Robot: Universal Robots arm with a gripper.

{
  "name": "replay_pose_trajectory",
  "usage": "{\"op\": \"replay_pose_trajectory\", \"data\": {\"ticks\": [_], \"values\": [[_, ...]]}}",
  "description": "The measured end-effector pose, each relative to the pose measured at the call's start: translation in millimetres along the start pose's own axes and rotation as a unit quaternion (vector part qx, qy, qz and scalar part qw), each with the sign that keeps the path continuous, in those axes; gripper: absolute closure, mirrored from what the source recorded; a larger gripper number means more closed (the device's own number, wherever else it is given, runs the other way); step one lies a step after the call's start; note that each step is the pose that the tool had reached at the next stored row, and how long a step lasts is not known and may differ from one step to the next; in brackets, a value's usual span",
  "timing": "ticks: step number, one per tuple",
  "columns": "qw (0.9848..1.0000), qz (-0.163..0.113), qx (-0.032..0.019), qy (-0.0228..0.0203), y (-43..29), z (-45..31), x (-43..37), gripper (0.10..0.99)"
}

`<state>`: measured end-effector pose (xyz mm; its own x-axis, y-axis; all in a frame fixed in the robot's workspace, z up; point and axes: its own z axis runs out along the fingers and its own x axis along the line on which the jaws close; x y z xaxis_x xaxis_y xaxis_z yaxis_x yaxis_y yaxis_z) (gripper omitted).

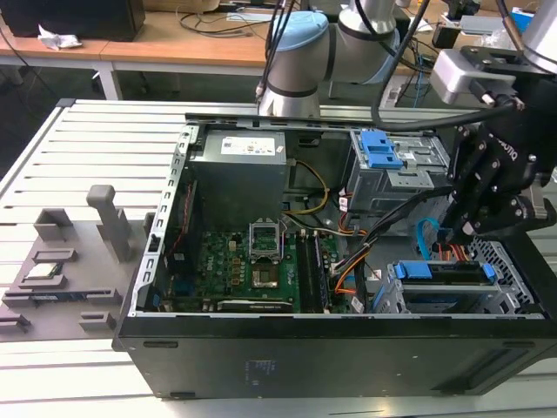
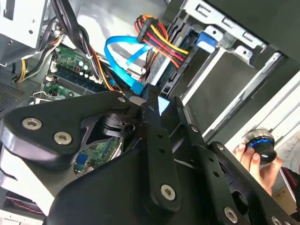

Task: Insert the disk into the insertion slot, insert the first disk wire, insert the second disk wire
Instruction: 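Insert the second disk wire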

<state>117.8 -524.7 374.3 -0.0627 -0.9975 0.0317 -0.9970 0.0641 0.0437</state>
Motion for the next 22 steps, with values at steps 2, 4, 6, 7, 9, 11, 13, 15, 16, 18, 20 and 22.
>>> {"op": "replay_pose_trajectory", "data": {"ticks": [2,4,6,7,9,11,13,15,16,18,20,22], "values": [[1.0,0.0,0.0,0.0006,3.1,4.0,-0.9,0.784],[1.0,0.0,0.0001,0.001,3.5,4.7,-0.9,0.784],[1.0,0.0,0.0001,0.0009,3.5,4.9,-0.9,0.784],[1.0,0.0,0.0001,0.0009,3.5,5.0,-0.9,0.796],[1.0,0.0,0.0001,0.0009,3.5,5.0,-0.9,0.925],[1.0,0.0,0.0,0.0009,3.5,5.1,-0.9,0.925],[1.0,0.0,0.0001,0.0009,3.5,5.2,-0.9,0.925],[1.0,0.0,0.0,0.0007,3.4,5.4,-0.5,0.925],[1.0,0.0,0.0,0.0008,3.4,5.4,0.3,0.925],[1.0,0.0,0.0001,0.0009,3.3,5.4,3.3,0.925],[1.0,0.0,0.0001,0.0009,2.8,5.6,9.5,0.925],[1.0,0.0,0.0,0.0009,1.2,8.3,10.5,0.925]]}}
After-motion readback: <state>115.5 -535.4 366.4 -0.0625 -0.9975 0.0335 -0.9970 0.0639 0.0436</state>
